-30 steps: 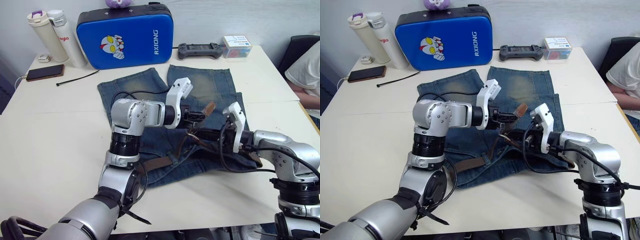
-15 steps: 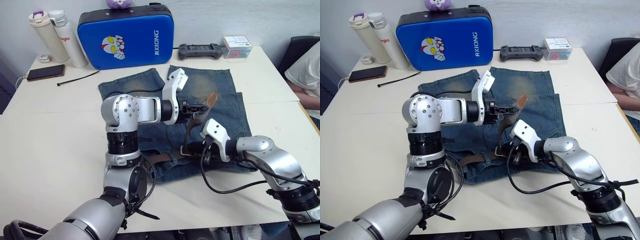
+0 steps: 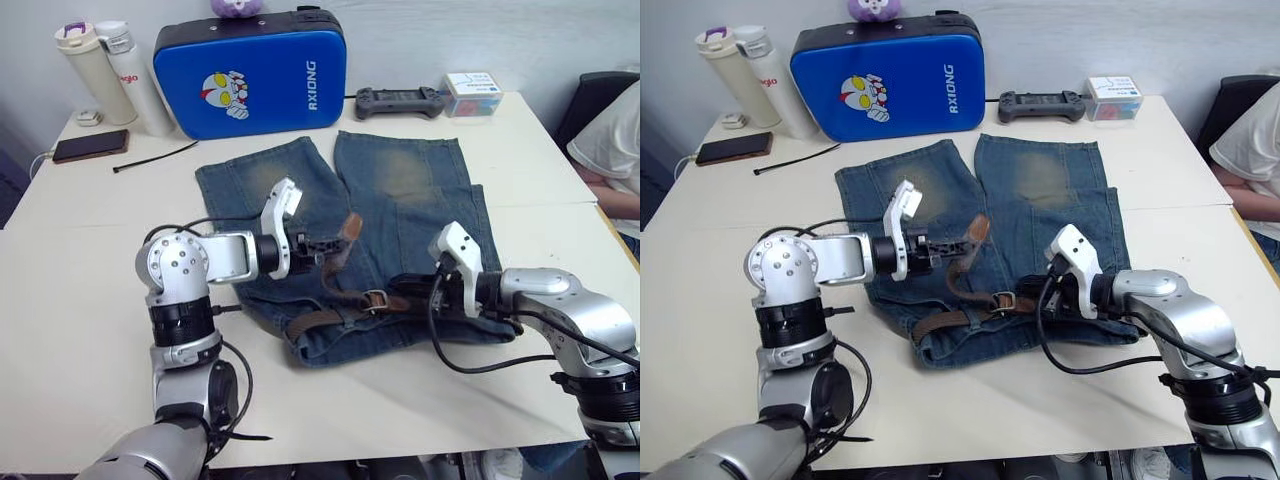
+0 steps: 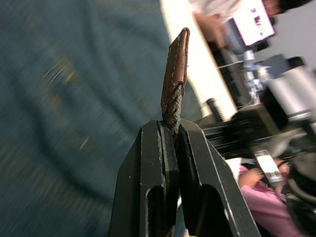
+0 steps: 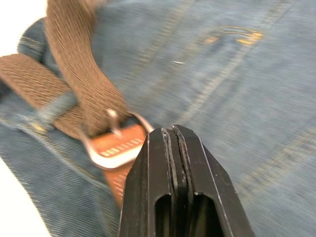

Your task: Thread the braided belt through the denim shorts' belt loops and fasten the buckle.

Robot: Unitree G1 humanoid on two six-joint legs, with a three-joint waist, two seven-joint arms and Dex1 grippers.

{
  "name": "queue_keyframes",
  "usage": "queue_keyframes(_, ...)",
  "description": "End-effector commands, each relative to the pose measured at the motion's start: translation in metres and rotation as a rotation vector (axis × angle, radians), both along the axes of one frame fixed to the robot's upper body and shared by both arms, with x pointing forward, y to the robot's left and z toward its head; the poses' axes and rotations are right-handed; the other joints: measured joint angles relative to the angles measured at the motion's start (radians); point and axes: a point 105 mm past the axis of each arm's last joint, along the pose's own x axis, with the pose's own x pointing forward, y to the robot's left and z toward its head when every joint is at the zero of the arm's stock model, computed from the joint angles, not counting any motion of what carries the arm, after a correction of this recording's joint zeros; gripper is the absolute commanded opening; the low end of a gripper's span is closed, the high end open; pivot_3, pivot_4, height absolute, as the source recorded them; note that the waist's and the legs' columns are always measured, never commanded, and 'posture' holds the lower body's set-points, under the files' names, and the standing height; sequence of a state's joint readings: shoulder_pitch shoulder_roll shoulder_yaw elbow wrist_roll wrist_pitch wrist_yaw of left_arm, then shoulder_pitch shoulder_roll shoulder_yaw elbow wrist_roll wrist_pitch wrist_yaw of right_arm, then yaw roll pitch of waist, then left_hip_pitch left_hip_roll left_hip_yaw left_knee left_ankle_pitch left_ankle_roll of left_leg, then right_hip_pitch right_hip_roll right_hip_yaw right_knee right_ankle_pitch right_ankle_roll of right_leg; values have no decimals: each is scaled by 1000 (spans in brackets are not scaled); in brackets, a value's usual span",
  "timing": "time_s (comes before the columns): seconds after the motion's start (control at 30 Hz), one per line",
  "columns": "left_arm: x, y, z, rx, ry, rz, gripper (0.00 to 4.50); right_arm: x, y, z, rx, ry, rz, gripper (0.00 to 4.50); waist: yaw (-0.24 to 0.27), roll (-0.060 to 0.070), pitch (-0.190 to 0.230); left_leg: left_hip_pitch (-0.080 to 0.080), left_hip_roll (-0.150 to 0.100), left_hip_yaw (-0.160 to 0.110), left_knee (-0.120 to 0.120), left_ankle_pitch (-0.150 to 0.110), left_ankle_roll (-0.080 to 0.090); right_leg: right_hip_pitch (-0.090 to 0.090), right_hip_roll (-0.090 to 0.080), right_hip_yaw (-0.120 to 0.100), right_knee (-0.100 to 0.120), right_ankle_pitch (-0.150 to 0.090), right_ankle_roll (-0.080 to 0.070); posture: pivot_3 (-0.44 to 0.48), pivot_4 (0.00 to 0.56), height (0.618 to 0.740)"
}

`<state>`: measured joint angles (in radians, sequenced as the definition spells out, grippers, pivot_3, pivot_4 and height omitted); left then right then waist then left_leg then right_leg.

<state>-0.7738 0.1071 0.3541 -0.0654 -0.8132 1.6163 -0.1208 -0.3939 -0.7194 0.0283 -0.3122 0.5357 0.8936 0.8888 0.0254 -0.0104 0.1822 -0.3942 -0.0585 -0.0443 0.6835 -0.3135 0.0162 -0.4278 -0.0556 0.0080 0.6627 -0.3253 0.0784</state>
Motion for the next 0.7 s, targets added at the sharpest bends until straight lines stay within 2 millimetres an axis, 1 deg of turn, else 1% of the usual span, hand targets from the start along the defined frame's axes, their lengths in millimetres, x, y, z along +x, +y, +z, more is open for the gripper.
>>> queue_keyframes(0.03,-2,1,6,-20,-28,13,0,-5,10,10,55,-19,59,36,1,0,0,0,0,0,0,0,0,0,0,0,0,0,0,0,150,740)
queue_keyframes(0.1,-1,3,5,-23,-20,27,0,-6,15,12,85,-9,78,36,-1,0,0,0,0,0,0,0,0,0,0,0,0,0,0,0,150,740)
queue_keyframes(0.17,-1,6,4,-17,-19,37,0,-7,17,10,76,-2,90,36,-1,0,0,0,0,0,0,0,0,0,0,0,0,0,0,0,150,740)
queue_keyframes(0.3,-1,7,3,-16,-19,48,0,-6,21,0,54,19,97,36,-2,0,0,0,0,0,0,0,0,0,0,0,0,0,0,0,150,740)
queue_keyframes(0.5,0,0,8,-16,-32,50,0,-3,22,-18,43,64,105,36,-1,0,0,0,0,0,0,0,0,0,0,0,0,0,0,0,150,740)
queue_keyframes(0.7,-1,-3,8,-14,-36,56,0,-4,23,-23,26,83,130,36,-2,0,0,0,0,0,0,0,0,0,0,0,0,0,0,0,150,740)
